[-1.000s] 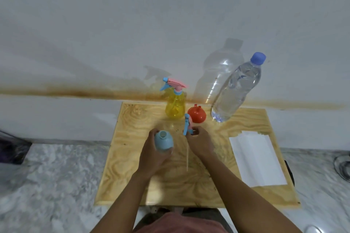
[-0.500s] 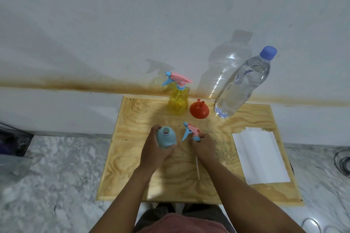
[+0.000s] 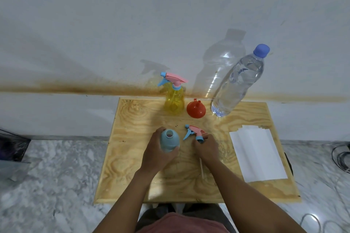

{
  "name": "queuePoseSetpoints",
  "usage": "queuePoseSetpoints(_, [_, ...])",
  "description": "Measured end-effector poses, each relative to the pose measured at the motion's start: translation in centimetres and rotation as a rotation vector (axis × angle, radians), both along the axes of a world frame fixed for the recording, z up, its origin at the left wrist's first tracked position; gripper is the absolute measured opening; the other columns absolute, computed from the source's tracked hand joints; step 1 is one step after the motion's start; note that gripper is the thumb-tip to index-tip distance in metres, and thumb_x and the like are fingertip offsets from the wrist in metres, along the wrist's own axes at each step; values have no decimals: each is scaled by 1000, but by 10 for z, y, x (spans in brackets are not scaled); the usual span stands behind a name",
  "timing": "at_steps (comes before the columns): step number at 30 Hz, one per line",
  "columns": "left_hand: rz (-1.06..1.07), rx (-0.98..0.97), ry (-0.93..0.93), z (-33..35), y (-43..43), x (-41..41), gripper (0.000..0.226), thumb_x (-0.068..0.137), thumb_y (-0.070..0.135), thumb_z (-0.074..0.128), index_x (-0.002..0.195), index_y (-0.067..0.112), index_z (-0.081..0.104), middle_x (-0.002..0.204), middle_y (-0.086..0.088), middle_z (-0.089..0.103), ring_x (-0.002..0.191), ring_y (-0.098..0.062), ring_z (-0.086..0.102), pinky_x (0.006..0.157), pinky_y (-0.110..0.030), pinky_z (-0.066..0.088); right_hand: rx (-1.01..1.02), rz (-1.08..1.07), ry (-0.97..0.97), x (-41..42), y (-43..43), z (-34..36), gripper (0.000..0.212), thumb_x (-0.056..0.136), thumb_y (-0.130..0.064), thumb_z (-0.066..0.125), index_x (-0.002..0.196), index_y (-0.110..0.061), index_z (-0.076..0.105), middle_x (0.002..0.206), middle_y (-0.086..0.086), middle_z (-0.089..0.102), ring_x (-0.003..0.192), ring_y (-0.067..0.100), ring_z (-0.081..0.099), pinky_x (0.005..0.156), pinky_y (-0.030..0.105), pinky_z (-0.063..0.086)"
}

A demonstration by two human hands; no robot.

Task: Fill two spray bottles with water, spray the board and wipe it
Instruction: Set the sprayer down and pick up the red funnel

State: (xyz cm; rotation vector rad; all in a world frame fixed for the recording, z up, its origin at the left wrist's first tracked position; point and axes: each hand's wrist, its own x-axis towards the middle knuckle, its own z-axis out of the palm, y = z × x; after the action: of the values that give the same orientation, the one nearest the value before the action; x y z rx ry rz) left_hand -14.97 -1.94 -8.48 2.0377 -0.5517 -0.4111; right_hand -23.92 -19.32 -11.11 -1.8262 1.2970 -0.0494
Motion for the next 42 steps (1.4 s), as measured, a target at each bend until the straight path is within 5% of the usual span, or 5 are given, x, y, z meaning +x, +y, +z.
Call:
queuePoseSetpoints(8, [-33,-23,22,3,-12,-10,73,65,42,89,126,33,50,119,19,57,107,0,56,76,-12,50,-16,19,35,-9,-7,-1,32,86,-40,64,113,-26,56,100,-7,65,90,14,62,78,38,54])
queuePoseSetpoints(16, [-36,7,43,3,-11,-8,80,62,53,86,129,38,46,122,22,56,109,-2,58,83,-27,56,-156,23,70,-6,-17,16,45,88,-54,62,121,-25,53,110,-7,61,98,17,62,78,35,52])
queuePoseSetpoints(28, [-110,-17,189,12,-12,9,59,68,37,89,117,36,57,113,15,63,101,-5,64,81,-25,58,-185,239,-90,88,-73,39,49,98,-30,56,143,-14,45,137,16,55,125,34,54,101,44,45])
queuePoseSetpoints(34, [-120,-15,214,13,-12,10,59,68,38,88,117,37,56,114,14,63,101,-6,64,83,-30,58,-202,175,-92,104,-85,30,29,98,-16,55,124,-7,66,126,15,65,117,31,60,95,36,47])
queuePoseSetpoints(42, [-137,41,185,15,-11,9,65,67,48,85,122,44,49,122,19,58,111,-3,58,92,-31,55,-368,125,-337,58,-55,65,26,100,-29,57,116,-12,67,107,-1,65,94,9,57,82,23,41])
